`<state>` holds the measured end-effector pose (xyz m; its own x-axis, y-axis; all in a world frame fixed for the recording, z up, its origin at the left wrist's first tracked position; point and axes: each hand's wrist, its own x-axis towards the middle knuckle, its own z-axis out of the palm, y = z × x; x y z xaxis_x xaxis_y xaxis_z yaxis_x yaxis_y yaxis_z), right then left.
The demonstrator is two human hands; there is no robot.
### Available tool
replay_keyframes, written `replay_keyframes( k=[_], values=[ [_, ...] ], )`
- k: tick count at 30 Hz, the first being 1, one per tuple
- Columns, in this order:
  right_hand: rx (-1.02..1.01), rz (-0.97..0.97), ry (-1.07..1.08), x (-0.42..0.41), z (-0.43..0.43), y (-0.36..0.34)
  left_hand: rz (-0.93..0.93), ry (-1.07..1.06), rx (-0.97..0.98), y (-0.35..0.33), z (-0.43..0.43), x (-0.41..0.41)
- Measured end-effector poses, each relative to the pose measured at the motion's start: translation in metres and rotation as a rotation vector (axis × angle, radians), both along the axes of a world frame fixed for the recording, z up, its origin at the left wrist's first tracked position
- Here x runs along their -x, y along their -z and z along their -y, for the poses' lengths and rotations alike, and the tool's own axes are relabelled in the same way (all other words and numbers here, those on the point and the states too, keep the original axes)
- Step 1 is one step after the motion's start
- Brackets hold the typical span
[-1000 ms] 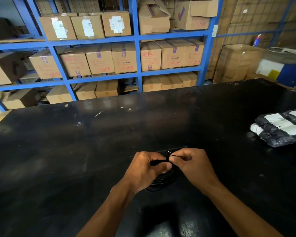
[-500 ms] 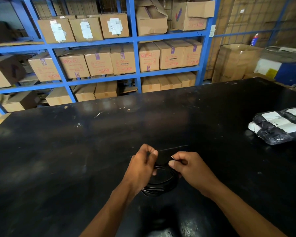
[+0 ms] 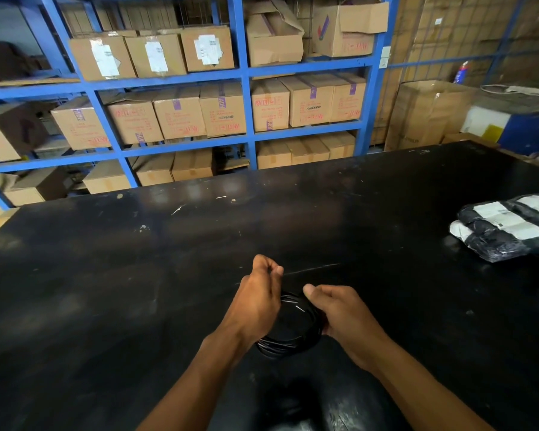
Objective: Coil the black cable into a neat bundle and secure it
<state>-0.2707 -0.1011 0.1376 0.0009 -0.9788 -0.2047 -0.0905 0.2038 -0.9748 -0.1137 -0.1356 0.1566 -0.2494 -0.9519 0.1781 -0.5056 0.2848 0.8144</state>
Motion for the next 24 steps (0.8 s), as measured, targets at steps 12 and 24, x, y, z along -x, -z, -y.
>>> replay_keyframes(
  k=[12, 24],
  values=[
    [0.141, 0.006, 0.497, 0.006, 0.007, 0.011, -0.316, -0.021, -0.395, 0.015, -0.006, 0.008],
    [0.119, -0.043, 0.126, 0.024, -0.004, -0.004, -0.203, -0.037, -0.223, 0.016, 0.006, 0.011]
  ],
)
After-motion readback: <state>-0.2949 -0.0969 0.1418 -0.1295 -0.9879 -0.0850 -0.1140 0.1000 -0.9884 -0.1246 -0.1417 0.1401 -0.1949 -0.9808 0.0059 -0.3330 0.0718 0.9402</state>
